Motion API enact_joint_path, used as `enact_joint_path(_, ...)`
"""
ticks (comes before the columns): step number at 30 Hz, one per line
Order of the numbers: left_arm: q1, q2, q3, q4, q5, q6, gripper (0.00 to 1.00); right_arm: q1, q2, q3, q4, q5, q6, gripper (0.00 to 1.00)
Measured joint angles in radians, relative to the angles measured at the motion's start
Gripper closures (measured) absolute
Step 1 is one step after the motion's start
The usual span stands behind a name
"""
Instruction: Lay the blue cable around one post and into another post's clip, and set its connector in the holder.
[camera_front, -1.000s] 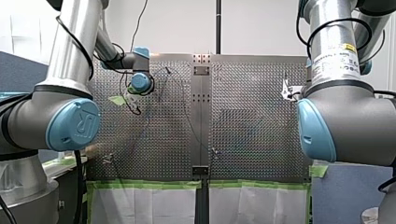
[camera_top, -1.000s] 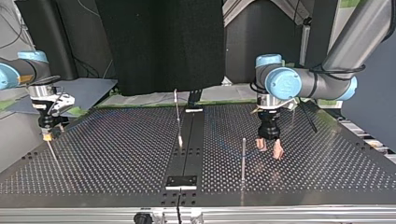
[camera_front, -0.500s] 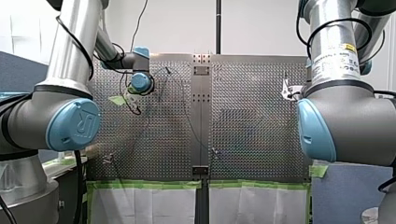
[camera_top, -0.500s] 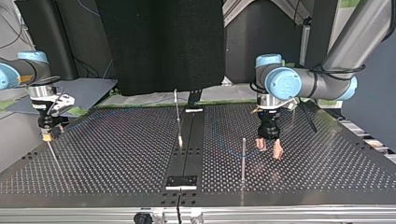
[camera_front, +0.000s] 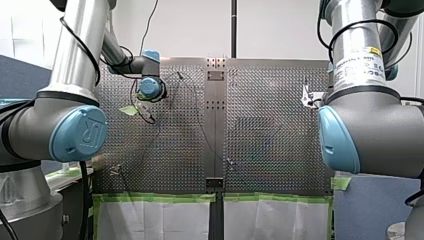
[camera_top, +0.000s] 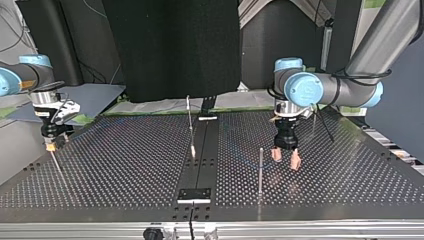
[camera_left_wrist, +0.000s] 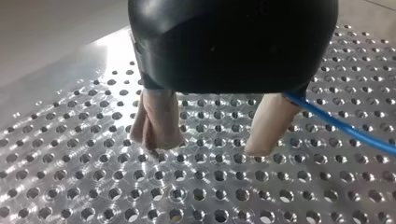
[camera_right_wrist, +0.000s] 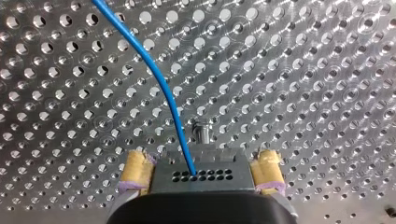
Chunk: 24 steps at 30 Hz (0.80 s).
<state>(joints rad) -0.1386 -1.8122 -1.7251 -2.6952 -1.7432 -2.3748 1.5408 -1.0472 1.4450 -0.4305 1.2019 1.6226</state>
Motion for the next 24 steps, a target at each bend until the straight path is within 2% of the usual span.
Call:
enact_joint_path(4,-0.004,0.006,0.0,-0.015,-0.017,-0.016,0.0,0.0,0.0,0.0,0.0,0.0,-0.001,0.0)
enact_joint_path(8,-0.009,0.019,0.0,-0.03,-0.05,-0.008,0.0,0.0,0.0,0.0,0.0,0.0,-0.002,0.0)
enact_joint_path(18,-0.036,0.03,0.0,-0.101,-0.082,0.07,0.0,0.001,0.0,0.0,0.001,0.0,-0.003,0.0)
enact_joint_path(24,-0.057,0.044,-0.003,-0.128,-0.117,0.107,0.0,0.001,0.0,0.0,0.002,-0.001,-0.004,0.0)
